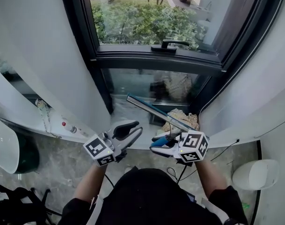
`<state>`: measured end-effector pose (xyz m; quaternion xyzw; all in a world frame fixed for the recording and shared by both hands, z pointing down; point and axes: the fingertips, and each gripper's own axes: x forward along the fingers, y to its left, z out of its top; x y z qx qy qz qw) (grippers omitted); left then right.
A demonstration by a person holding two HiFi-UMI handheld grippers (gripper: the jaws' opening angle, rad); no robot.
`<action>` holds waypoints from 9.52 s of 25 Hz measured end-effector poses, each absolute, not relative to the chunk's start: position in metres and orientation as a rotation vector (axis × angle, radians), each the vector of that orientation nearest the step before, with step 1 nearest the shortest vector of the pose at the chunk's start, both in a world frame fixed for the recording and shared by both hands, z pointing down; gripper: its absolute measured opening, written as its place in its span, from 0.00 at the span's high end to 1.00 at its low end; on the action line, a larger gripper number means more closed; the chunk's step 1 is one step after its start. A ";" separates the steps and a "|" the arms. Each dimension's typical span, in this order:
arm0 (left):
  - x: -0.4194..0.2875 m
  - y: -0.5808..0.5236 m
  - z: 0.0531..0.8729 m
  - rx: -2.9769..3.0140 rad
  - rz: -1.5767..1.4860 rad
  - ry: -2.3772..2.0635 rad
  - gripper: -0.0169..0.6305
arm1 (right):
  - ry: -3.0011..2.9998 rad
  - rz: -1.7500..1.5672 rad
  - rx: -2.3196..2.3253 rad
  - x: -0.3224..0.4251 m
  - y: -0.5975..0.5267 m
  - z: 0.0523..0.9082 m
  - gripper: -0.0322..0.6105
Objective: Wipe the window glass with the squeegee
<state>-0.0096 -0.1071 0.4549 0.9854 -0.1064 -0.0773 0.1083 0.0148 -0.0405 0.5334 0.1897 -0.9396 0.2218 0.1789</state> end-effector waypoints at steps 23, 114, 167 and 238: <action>0.057 -0.104 0.382 2.547 -0.420 0.212 0.84 | -2.595 0.661 0.561 0.010 -0.028 0.544 0.72; 0.000 -0.149 0.401 1.283 -1.290 -0.060 0.94 | -3.562 0.631 1.325 0.115 -0.062 0.383 0.67; -0.041 -0.201 0.342 2.778 -0.760 -0.572 0.98 | -3.859 0.535 1.404 0.108 -0.187 0.265 0.74; -0.052 -0.293 0.320 3.053 -0.588 -0.500 0.98 | -4.202 -0.219 1.250 0.071 -0.436 0.033 0.74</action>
